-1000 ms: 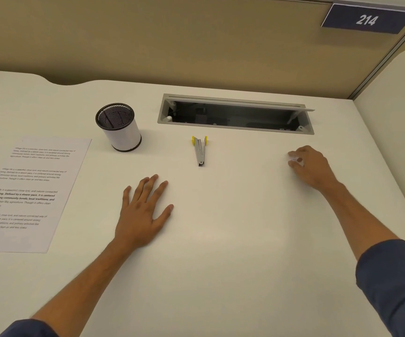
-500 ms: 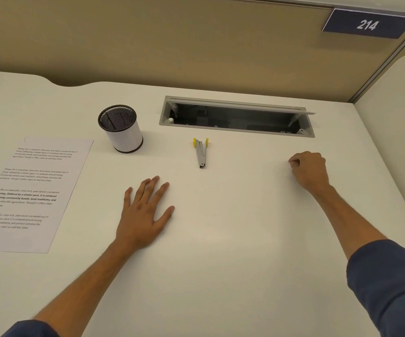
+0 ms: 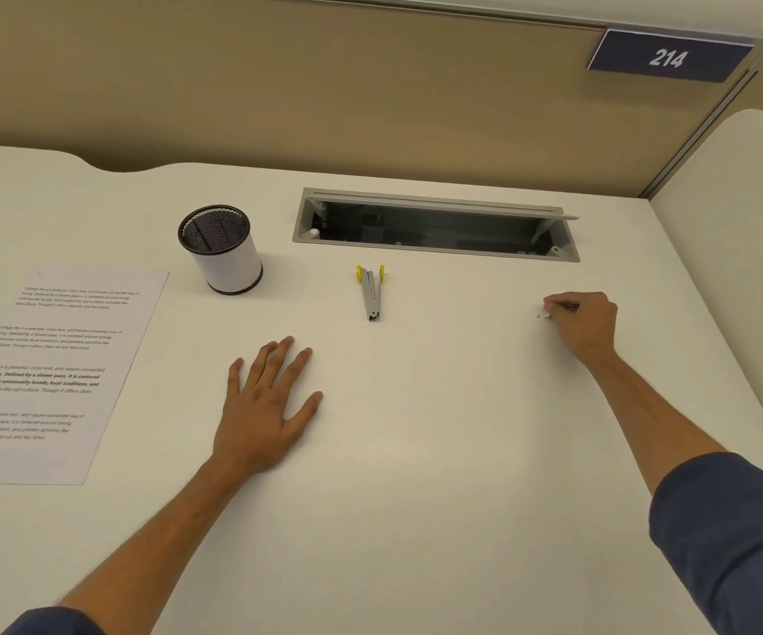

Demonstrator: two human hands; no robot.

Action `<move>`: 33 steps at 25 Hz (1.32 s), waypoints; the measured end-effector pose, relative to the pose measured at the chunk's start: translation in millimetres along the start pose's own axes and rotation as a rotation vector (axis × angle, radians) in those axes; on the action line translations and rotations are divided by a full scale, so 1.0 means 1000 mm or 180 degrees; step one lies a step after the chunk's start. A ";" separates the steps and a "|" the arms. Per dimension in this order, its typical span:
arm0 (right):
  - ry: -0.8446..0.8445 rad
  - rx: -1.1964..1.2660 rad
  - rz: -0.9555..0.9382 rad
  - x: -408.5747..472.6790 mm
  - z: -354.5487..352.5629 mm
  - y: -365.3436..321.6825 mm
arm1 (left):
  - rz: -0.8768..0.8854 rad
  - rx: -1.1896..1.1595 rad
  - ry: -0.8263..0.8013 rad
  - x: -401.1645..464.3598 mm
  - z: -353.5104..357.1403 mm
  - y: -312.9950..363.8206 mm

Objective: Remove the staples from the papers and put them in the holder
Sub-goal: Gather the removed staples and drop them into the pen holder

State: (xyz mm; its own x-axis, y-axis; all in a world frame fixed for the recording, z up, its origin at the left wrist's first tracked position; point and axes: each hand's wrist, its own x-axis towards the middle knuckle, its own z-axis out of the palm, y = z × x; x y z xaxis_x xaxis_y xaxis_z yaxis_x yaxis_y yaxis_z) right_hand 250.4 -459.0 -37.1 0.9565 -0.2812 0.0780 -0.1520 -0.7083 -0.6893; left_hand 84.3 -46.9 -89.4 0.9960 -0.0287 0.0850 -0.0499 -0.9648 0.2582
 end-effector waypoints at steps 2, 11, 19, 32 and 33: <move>0.0234 0.0751 0.0550 0.000 -0.005 -0.001 | -0.0020 -0.0010 0.0000 -0.001 0.000 0.000; 0.0009 0.3530 0.1671 0.000 -0.024 -0.055 | -0.0008 -0.0046 -0.0015 -0.001 -0.001 0.000; -0.0885 0.4496 0.1130 -0.016 0.018 -0.165 | 0.0026 -0.0036 0.0006 -0.002 0.000 -0.001; -0.1689 0.2811 0.0258 -0.059 0.157 -0.326 | 0.0011 -0.0089 0.0014 0.000 0.000 -0.001; -0.1674 0.2558 0.0083 -0.060 0.167 -0.332 | 0.0008 -0.0088 0.0005 0.000 0.000 -0.001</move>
State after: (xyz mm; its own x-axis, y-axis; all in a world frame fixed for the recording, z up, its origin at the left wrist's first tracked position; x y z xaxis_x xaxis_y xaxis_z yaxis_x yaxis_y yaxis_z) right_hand 285.2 -98.5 67.0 0.9743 0.1745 -0.1427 -0.1457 0.0045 -0.9893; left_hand 84.0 -46.0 -89.9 0.9957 -0.0307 0.0872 -0.0545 -0.9571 0.2846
